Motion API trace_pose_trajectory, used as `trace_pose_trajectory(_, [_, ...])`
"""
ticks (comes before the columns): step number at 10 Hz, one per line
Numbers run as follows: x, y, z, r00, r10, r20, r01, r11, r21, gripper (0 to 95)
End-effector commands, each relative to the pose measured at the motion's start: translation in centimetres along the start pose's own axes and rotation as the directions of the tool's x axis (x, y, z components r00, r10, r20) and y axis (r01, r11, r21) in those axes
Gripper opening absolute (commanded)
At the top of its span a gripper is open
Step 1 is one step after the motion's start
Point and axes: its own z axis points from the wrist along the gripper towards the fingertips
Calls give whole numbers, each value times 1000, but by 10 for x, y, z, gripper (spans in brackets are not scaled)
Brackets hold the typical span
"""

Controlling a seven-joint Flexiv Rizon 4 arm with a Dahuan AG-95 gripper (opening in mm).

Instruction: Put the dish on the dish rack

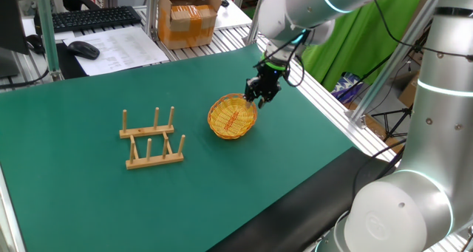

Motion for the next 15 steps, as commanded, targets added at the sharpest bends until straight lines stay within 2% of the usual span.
trace_pose_trajectory(1, [2, 3, 8, 1000, 21, 8, -21, 1000, -20, 570])
trace_pose_trajectory(3, [1, 6, 17, 999, 29, 16, -29, 999, -26, 570])
trace_pose_trajectory(4, [1, 6, 20, 999, 29, 17, -28, 999, -27, 380])
trace_pose_trajectory(5, [1, 7, 23, 999, 28, 17, -27, 999, -27, 380])
trace_pose_trajectory(6, [1, 7, 23, 999, 28, 17, -27, 999, -26, 190])
trace_pose_trajectory(7, [1, 8, 23, 999, 27, 17, -27, 999, -25, 190])
trace_pose_trajectory(8, [1, 8, 21, 1000, 25, 18, -25, 999, -23, 0])
trace_pose_trajectory(12, [2, 7, 15, 1000, 23, 16, -23, 1000, -20, 0])
trace_pose_trajectory(15, [7, 12, 2, 1000, 21, 9, -21, 1000, -1, 0])
